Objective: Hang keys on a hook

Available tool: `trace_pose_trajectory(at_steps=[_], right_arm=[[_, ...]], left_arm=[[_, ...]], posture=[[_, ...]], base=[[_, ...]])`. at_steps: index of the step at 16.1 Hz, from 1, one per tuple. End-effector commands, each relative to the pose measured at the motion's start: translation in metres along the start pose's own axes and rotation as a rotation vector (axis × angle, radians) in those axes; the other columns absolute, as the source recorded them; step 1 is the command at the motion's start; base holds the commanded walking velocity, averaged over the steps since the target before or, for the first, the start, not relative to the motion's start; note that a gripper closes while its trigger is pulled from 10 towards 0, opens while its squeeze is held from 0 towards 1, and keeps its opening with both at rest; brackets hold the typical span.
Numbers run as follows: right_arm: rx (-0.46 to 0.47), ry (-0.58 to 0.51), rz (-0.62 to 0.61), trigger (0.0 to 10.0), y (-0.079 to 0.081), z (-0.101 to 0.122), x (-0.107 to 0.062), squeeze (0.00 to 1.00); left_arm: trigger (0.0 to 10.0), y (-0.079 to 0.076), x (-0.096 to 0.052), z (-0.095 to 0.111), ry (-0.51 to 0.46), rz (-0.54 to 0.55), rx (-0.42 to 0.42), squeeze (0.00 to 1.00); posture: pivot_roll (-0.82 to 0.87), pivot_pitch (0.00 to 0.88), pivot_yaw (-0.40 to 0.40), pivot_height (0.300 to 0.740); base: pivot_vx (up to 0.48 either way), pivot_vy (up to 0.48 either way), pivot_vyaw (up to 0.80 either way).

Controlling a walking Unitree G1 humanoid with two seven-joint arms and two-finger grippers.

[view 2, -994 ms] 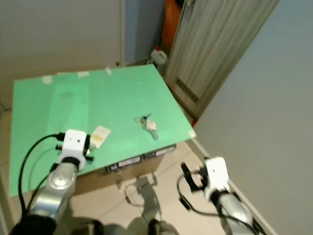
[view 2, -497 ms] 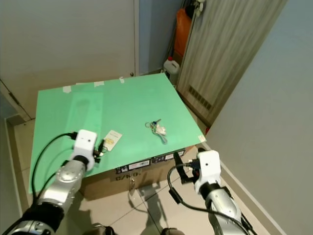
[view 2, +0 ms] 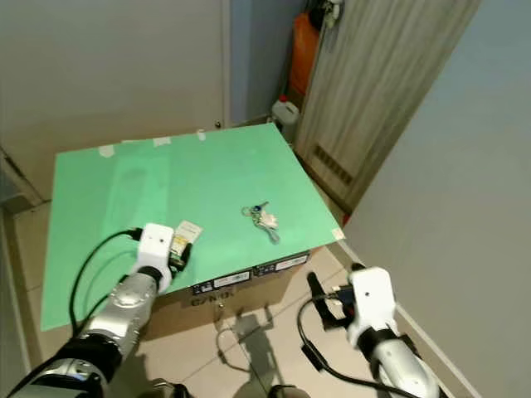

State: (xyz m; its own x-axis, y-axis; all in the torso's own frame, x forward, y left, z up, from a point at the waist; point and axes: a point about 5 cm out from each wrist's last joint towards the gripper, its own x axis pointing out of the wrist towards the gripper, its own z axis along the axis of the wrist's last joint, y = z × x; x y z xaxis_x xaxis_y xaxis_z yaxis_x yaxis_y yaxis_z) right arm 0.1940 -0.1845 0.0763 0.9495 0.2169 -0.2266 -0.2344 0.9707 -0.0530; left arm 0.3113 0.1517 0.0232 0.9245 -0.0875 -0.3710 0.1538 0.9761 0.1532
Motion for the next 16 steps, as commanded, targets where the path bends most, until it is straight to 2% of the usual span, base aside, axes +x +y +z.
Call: trace_pose_trajectory(at_steps=[1, 3, 5, 8, 9, 11, 13, 16], right_arm=[[-0.012, 0.008, -0.015, 10.0, -0.005, 0.003, -0.006, 0.00], [-0.017, 0.026, -0.021, 10.0, -0.007, 0.003, -0.013, 0.00], [-0.026, 0.057, -0.034, 10.0, -0.011, 0.002, -0.024, 0.00], [-0.023, 0.074, -0.043, 10.0, -0.014, 0.002, -0.026, 0.00], [-0.016, 0.079, -0.039, 10.0, -0.011, 0.000, -0.025, 0.00], [-0.014, 0.084, -0.031, 10.0, -0.010, 0.000, -0.025, 0.00], [-0.019, 0.094, -0.034, 10.0, -0.012, 0.000, -0.025, 0.00], [-0.017, 0.104, -0.032, 10.0, -0.013, -0.003, -0.026, 0.00]], left_arm=[[10.0, -0.005, 0.000, -0.003, 0.011, -0.005, -0.002, 0.00], [10.0, -0.009, -0.001, -0.007, 0.027, -0.004, -0.001, 0.00], [10.0, -0.011, -0.003, -0.016, 0.065, 0.046, 0.028, 0.00], [10.0, -0.008, -0.005, -0.020, 0.062, 0.093, 0.051, 0.00], [10.0, -0.012, -0.008, -0.025, 0.067, 0.089, 0.077, 0.00], [10.0, -0.014, -0.008, -0.027, 0.072, 0.078, 0.068, 0.00], [10.0, -0.006, -0.009, -0.031, 0.111, 0.115, 0.068, 0.00], [10.0, -0.006, -0.010, -0.036, 0.135, 0.123, 0.055, 0.00]], posture=[[-0.22, 0.165, -0.079, 0.740], [-0.24, 0.180, -0.082, 0.740], [-0.27, 0.193, -0.088, 0.740], [-0.26, 0.201, -0.082, 0.740], [-0.26, 0.203, -0.084, 0.740], [-0.26, 0.209, -0.087, 0.740], [-0.26, 0.212, -0.092, 0.740], [-0.26, 0.210, -0.094, 0.740]], base=[[0.000, 0.000, 0.00], [0.000, 0.000, 0.00], [0.000, 0.000, 0.00], [0.000, 0.000, 0.00], [0.000, 0.000, 0.00], [0.000, 0.000, 0.00], [0.000, 0.000, 0.00], [0.000, 0.000, 0.00]])
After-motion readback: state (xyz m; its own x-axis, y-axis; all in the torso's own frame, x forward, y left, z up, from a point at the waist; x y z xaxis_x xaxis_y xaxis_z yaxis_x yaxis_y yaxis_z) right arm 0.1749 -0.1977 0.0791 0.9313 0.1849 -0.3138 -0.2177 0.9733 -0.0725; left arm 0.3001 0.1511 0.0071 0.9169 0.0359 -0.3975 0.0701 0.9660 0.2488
